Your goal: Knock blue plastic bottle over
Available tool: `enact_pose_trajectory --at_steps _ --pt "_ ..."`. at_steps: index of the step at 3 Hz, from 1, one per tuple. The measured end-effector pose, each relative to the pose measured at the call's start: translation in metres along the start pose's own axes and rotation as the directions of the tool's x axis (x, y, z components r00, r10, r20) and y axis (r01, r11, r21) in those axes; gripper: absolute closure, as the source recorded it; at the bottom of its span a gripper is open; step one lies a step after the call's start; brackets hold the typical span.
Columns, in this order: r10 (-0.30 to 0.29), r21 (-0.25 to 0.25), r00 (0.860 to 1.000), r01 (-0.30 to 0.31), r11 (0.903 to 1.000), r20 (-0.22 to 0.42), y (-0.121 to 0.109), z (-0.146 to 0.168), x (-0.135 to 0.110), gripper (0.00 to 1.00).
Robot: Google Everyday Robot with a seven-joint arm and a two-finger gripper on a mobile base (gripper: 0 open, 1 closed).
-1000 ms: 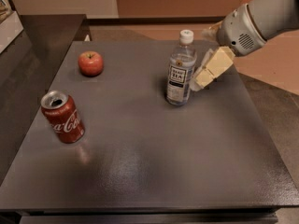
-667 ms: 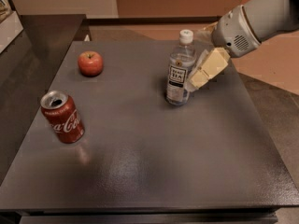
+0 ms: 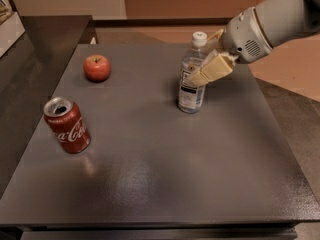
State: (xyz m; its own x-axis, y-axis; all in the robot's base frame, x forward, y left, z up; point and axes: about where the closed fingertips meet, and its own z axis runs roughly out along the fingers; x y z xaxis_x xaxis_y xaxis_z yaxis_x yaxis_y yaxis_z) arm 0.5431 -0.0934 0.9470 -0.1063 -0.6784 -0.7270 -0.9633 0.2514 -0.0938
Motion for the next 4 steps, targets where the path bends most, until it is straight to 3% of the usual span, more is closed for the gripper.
enact_pose_trajectory --at_steps 1,2,3,4 --pt "-0.002 -0.001 1.0 0.002 1.0 0.001 0.0 -0.001 -0.002 0.64" --pt "-0.034 0.021 0.999 0.034 0.9992 -0.043 -0.005 -0.013 -0.013 0.87" --pt "-0.081 0.051 0.985 0.089 0.9947 -0.154 -0.019 -0.031 -0.028 1.0" --pt "-0.131 0.055 0.947 0.153 0.9867 -0.294 -0.034 -0.04 -0.034 1.0"
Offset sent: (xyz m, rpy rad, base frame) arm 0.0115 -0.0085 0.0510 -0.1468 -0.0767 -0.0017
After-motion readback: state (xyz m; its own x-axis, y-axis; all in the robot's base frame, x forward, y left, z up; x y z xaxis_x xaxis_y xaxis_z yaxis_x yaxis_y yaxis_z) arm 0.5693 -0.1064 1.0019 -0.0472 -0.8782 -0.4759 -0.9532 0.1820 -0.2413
